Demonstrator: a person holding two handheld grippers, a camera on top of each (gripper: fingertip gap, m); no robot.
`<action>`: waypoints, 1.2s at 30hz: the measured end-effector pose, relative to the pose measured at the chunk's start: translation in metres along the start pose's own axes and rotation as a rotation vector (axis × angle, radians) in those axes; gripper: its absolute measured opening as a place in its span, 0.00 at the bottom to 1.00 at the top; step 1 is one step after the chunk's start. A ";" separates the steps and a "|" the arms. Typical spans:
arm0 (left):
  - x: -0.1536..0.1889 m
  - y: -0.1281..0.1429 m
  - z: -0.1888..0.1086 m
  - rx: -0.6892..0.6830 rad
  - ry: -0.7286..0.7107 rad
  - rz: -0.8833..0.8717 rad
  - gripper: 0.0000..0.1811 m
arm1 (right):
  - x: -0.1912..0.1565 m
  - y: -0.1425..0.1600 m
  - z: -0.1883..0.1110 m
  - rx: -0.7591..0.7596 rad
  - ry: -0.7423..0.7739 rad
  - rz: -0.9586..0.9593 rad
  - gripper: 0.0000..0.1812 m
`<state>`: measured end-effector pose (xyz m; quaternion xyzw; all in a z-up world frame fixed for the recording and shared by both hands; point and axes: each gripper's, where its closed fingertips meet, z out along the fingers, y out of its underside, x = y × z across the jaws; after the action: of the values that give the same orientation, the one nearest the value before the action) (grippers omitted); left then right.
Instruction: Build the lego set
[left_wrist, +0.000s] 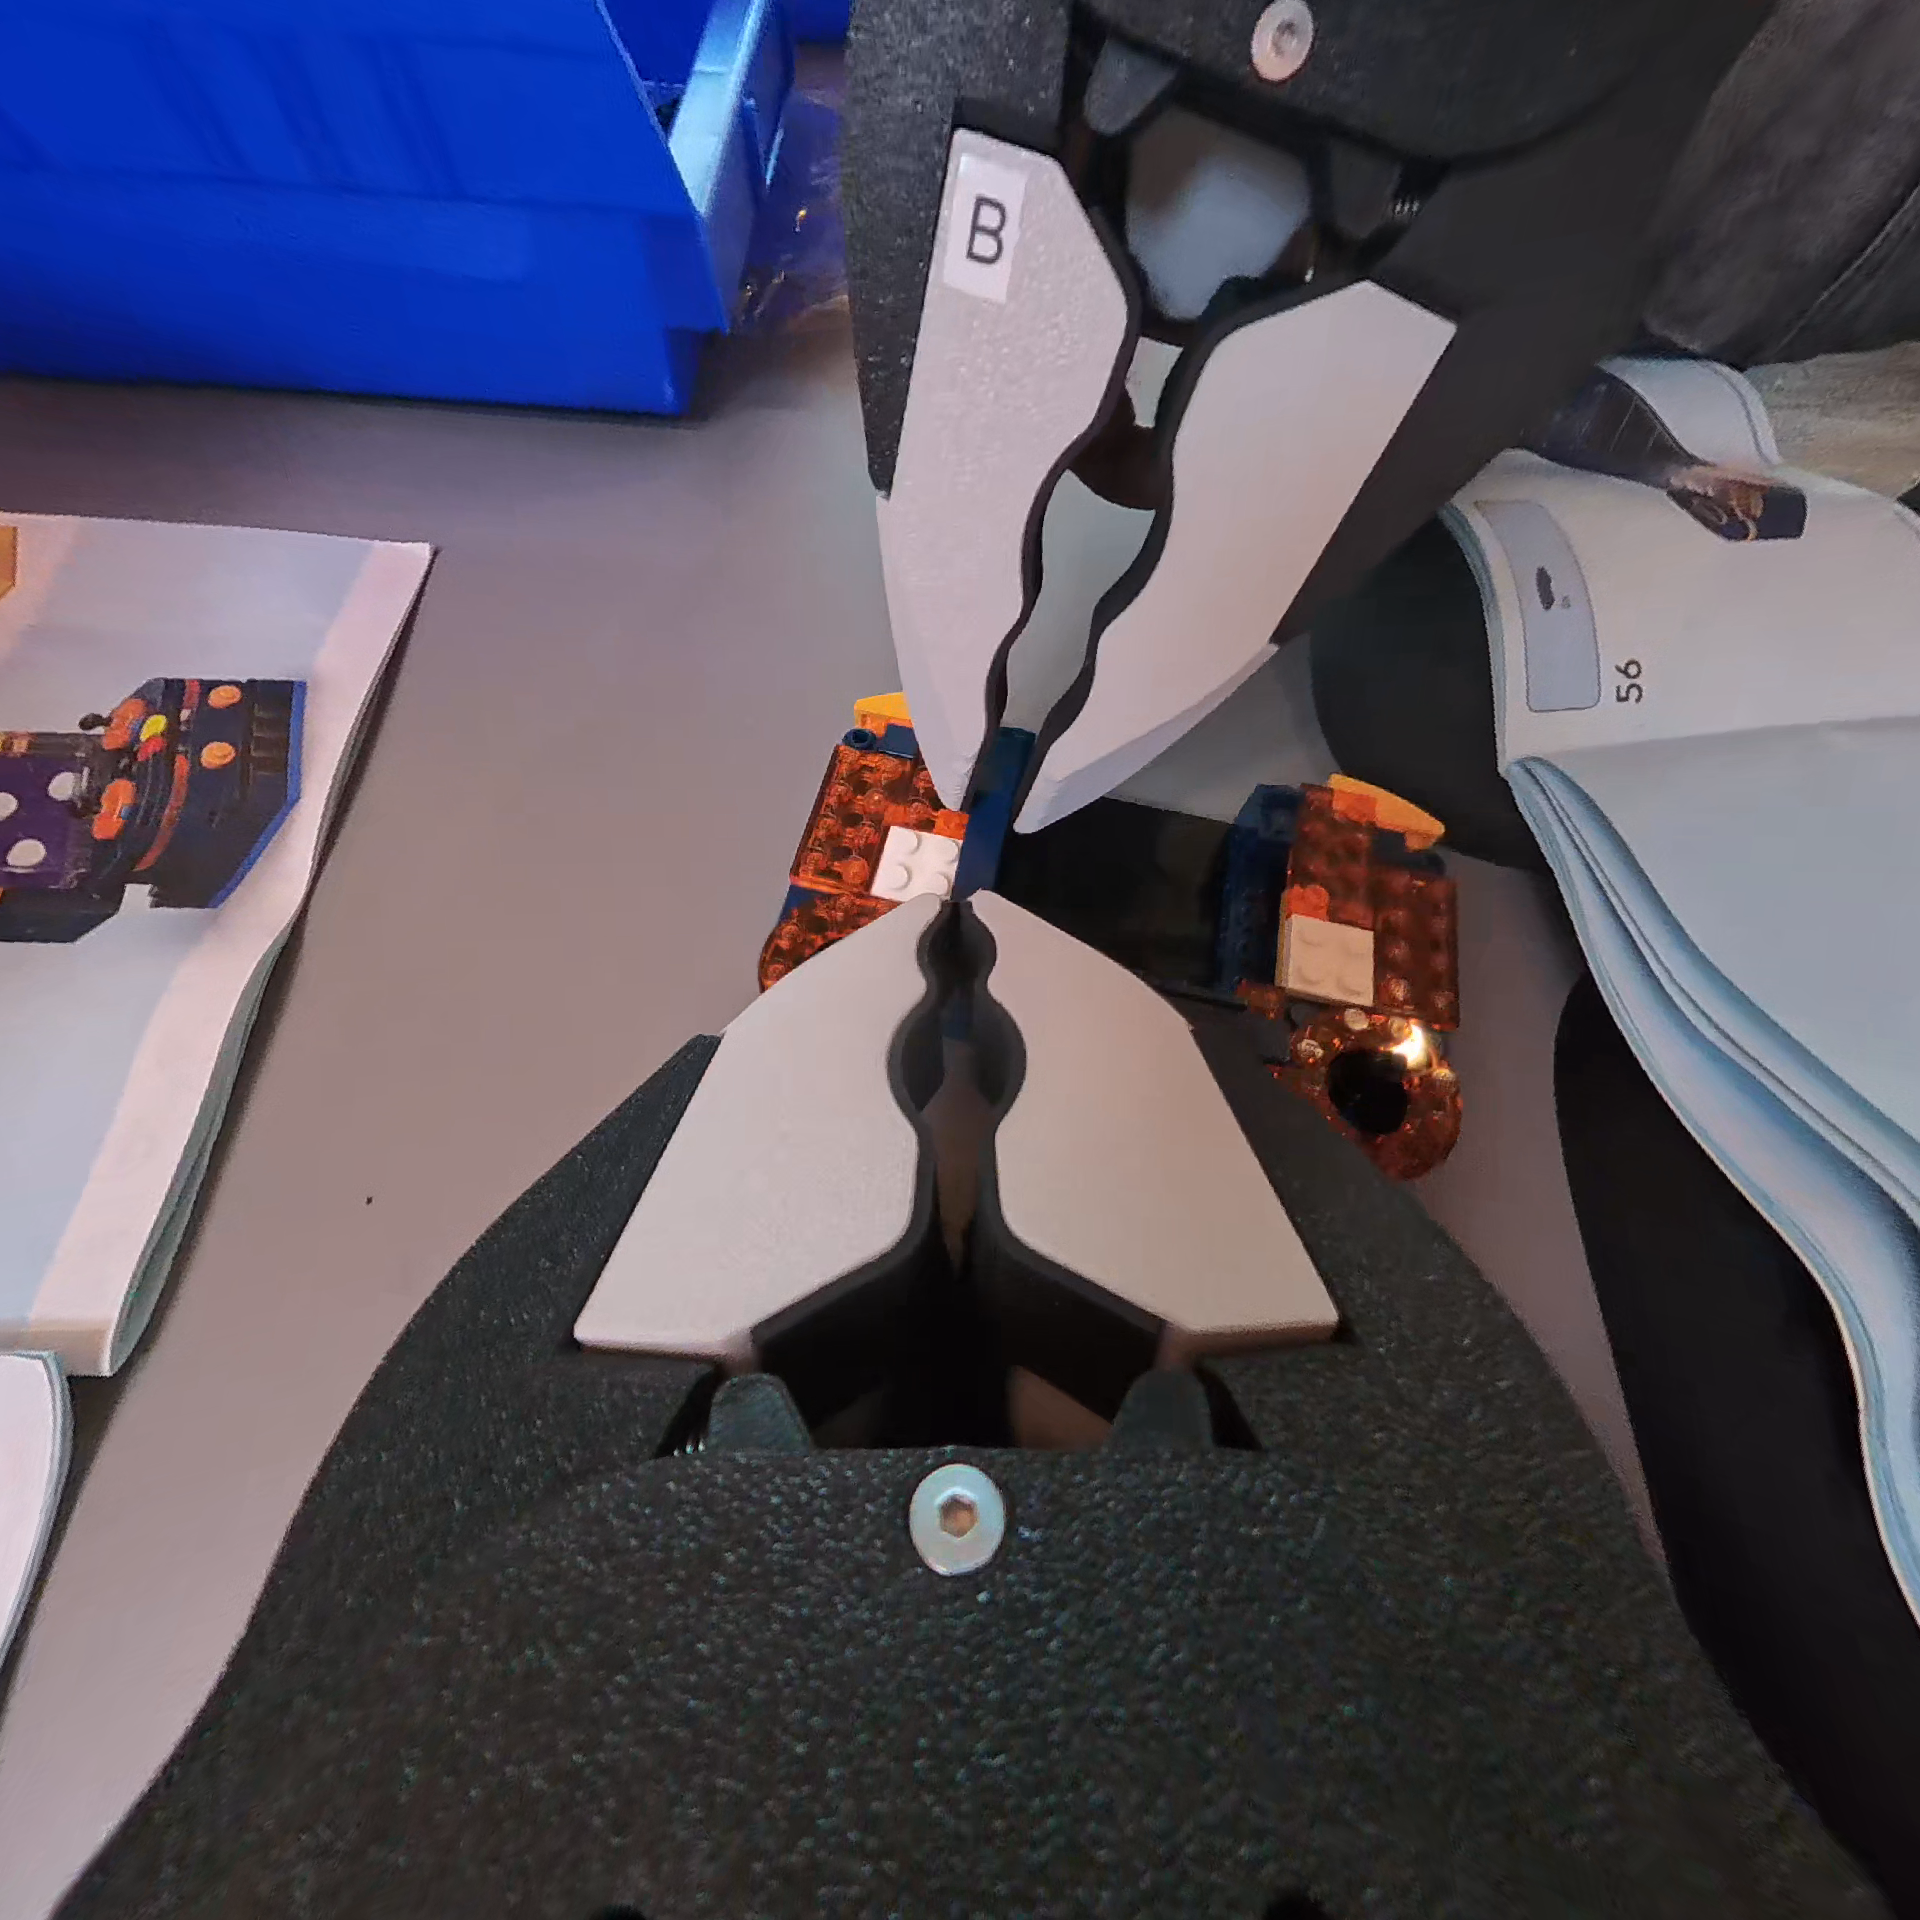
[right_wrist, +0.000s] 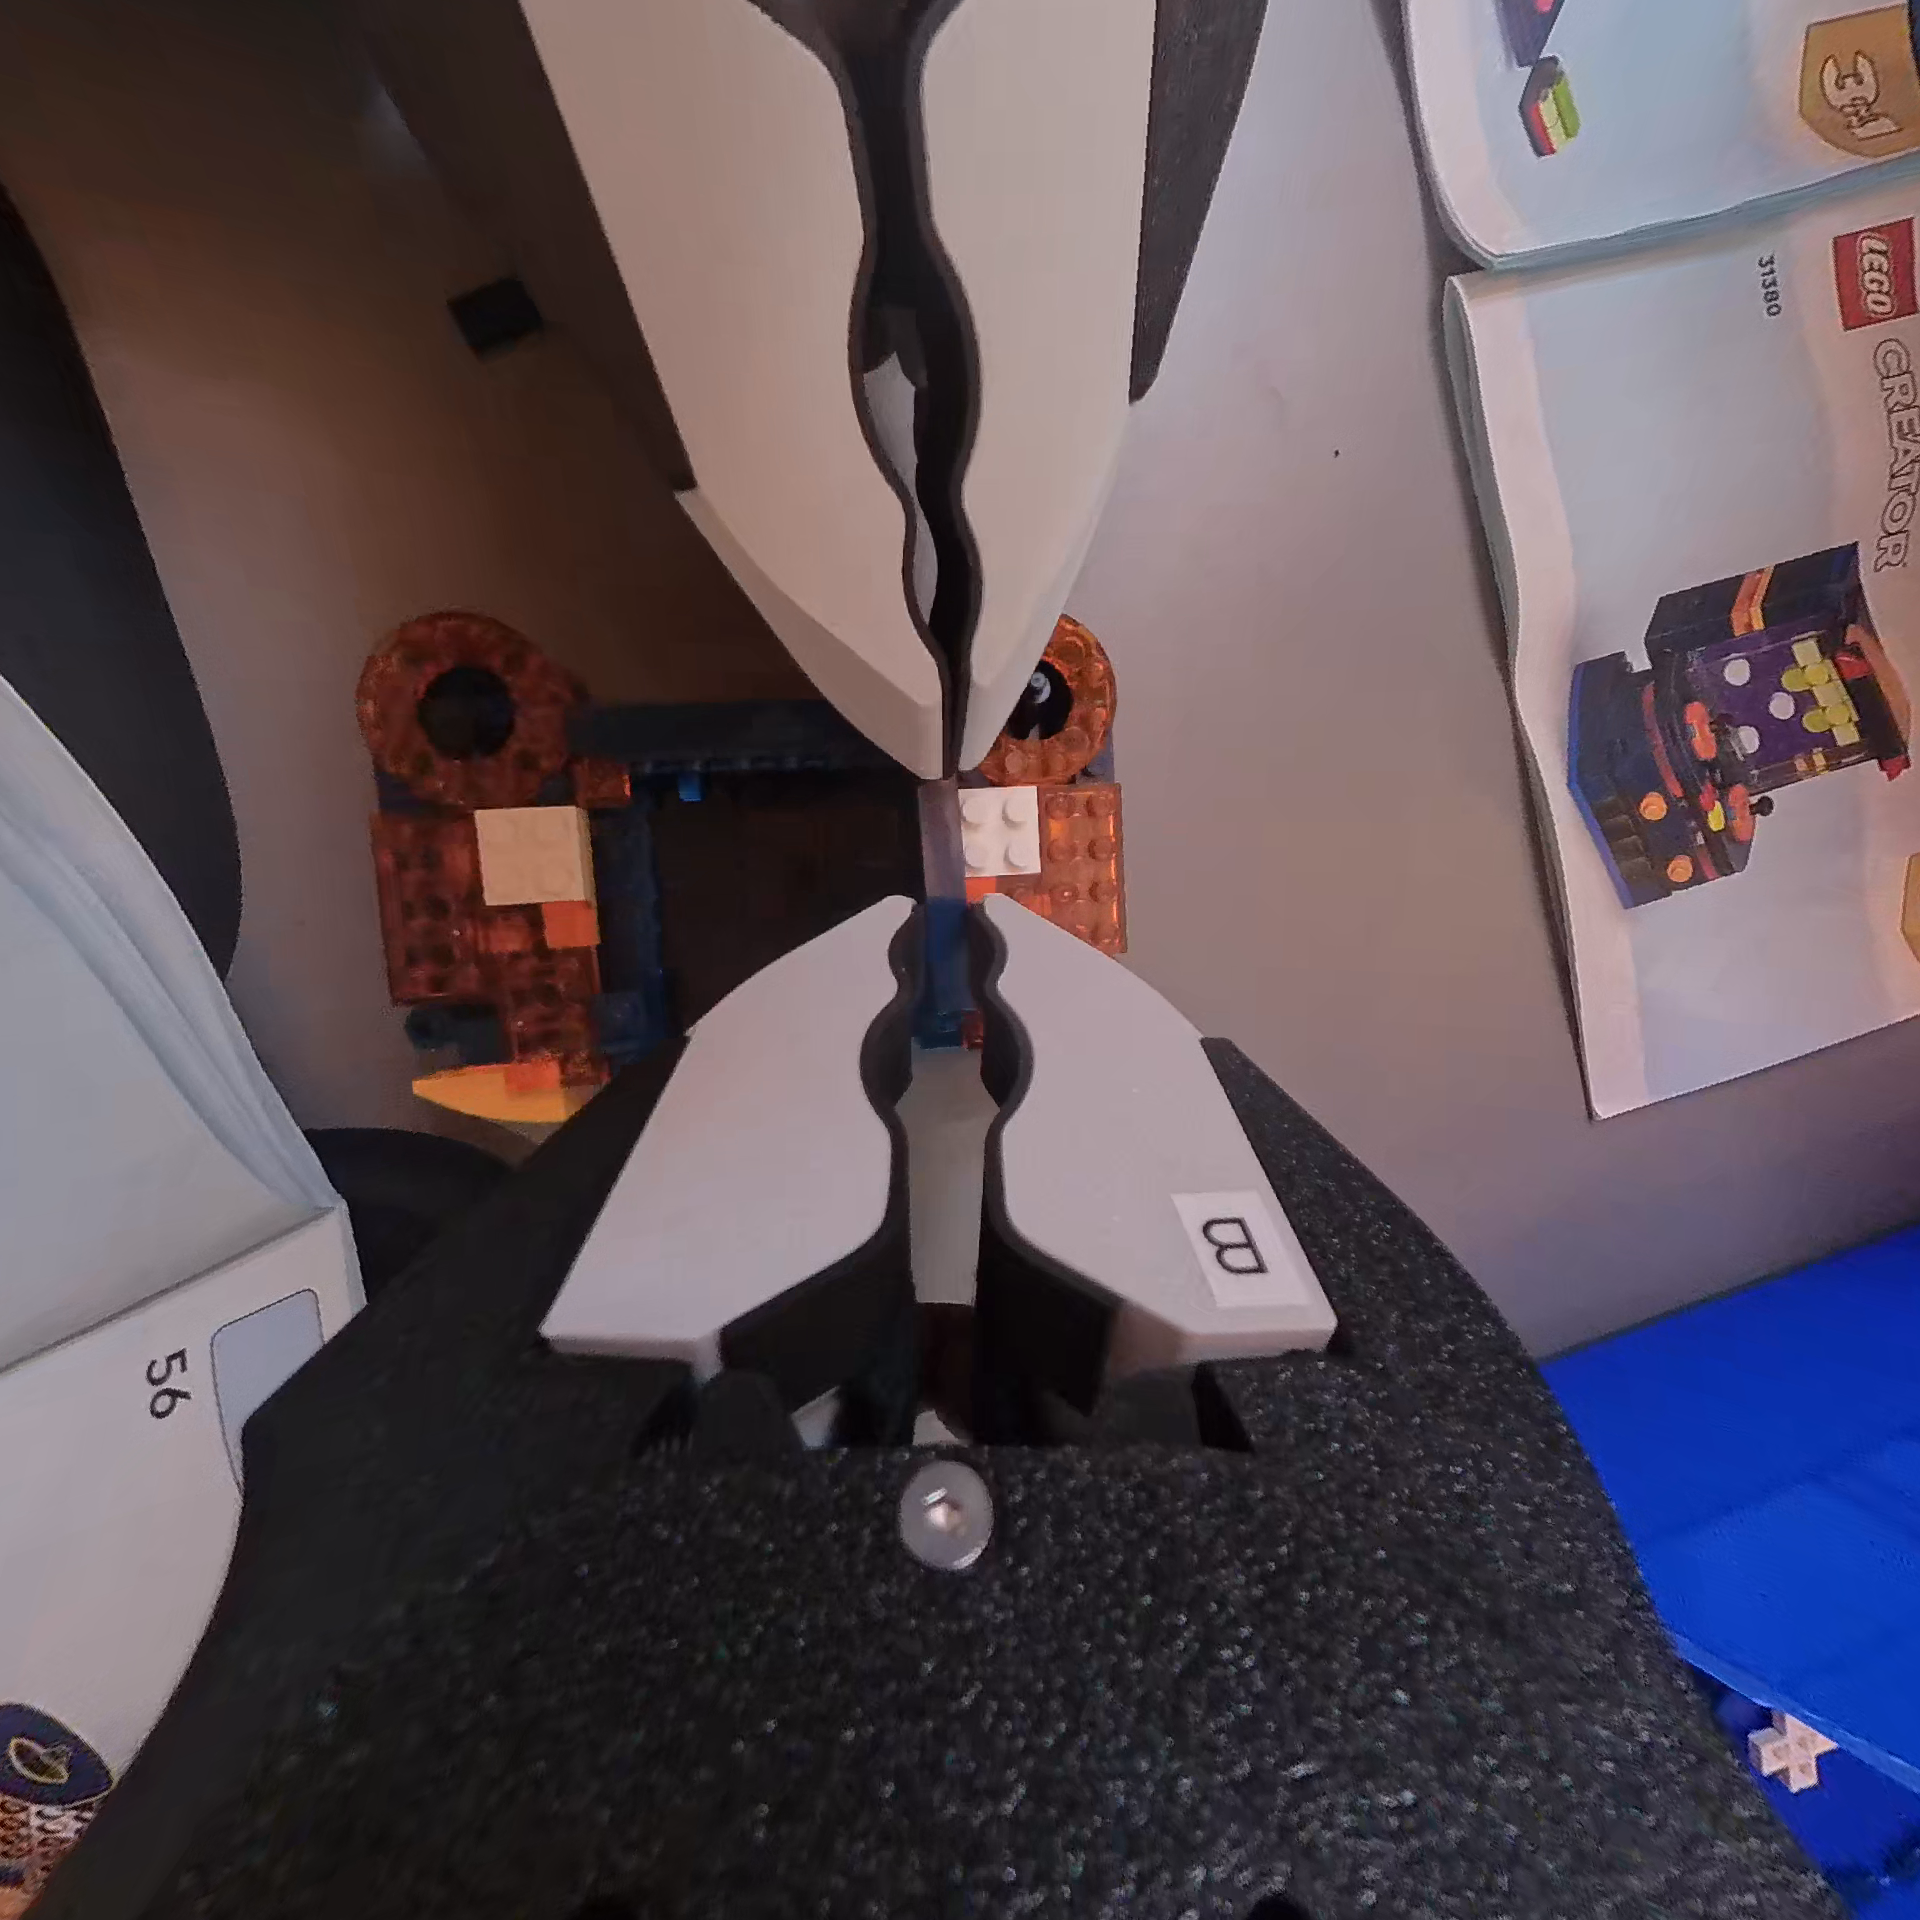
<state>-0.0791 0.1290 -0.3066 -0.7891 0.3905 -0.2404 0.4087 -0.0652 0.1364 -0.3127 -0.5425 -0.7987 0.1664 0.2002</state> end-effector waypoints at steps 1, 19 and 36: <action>0.001 0.000 0.000 -0.001 -0.001 0.021 0.00 | -0.001 0.000 0.000 0.000 -0.001 -0.002 0.04; 0.002 -0.013 -0.014 0.074 -0.074 0.154 0.00 | 0.003 0.005 -0.025 0.279 -0.095 0.109 0.00; 0.022 0.007 -0.009 0.009 0.006 0.096 0.11 | -0.002 -0.003 -0.003 0.210 -0.058 -0.265 0.07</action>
<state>-0.0754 0.1049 -0.3063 -0.7669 0.4281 -0.2247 0.4221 -0.0653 0.1336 -0.3088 -0.4037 -0.8469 0.2365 0.2527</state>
